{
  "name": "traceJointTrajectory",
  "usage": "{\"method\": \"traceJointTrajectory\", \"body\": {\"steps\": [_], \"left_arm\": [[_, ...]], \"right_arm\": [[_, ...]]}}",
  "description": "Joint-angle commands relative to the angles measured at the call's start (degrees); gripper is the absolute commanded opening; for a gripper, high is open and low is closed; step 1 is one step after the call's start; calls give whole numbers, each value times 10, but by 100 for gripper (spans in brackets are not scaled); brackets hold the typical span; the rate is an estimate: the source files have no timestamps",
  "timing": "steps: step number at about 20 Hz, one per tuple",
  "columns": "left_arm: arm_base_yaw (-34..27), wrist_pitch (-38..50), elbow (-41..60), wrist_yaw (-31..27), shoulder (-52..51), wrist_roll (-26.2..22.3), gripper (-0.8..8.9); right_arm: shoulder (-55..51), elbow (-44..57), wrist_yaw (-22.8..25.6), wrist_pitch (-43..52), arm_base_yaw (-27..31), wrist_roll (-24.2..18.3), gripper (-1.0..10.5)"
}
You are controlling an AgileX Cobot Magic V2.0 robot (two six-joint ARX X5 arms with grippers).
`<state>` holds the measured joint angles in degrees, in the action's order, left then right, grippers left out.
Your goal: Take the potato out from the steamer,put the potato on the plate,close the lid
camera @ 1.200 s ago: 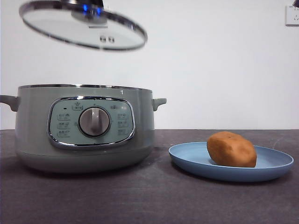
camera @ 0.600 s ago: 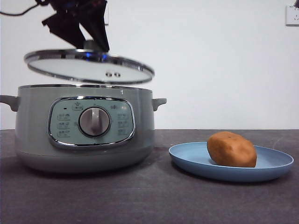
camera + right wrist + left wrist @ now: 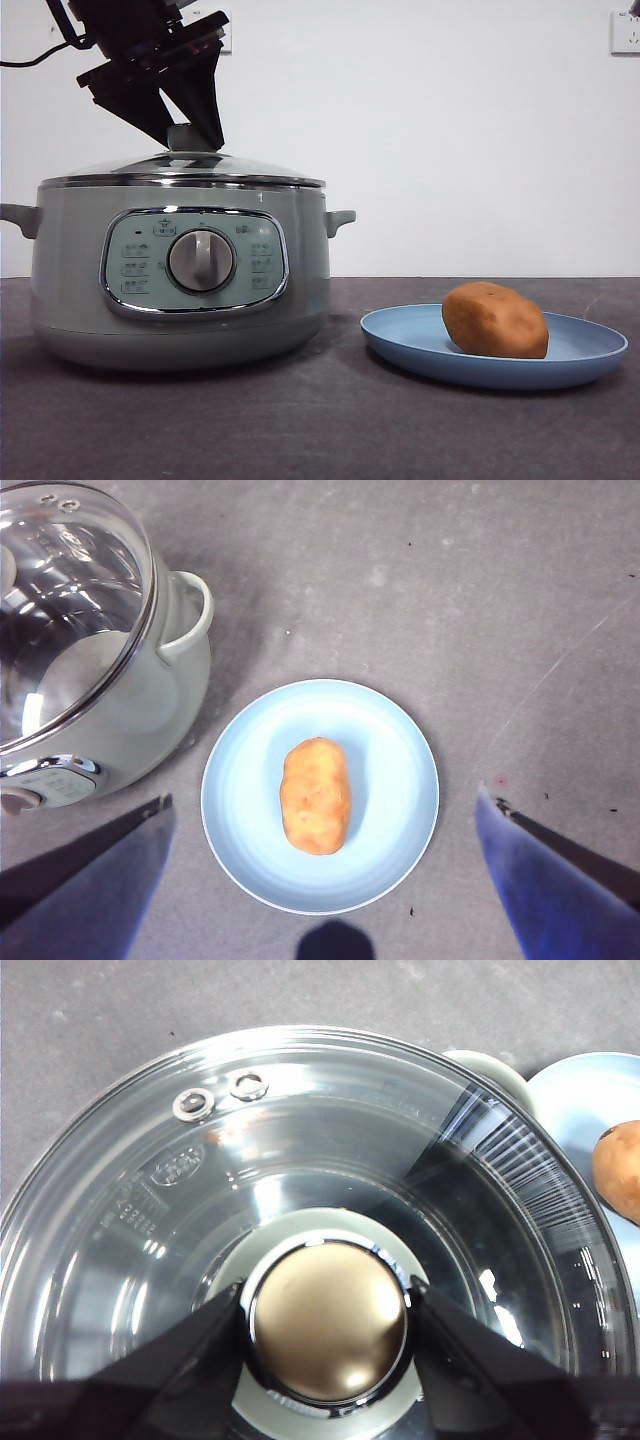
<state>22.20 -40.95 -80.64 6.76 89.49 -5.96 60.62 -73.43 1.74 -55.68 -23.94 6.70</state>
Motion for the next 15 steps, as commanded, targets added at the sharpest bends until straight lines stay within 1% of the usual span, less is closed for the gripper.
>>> {"method": "traceJointTrajectory", "body": {"steps": [1,8,13,14,15], "left_arm": [[-2,-15,5,-7,-2,-1,-8],[-2,-63,5,-6,-2,-1,-9],[-2,-56,5,-5,-2,2,1],[-2,-52,5,-5,-2,5,19],[-2,-46,5,-5,-2,8,107]], "right_arm": [[1,2,3,5,0,6,501],[1,2,1,8,0,6,500],[1,2,1,7,-1,6,501],[1,2,1,7,-1,6,500],[1,2,1,7,-1,6,500]]}}
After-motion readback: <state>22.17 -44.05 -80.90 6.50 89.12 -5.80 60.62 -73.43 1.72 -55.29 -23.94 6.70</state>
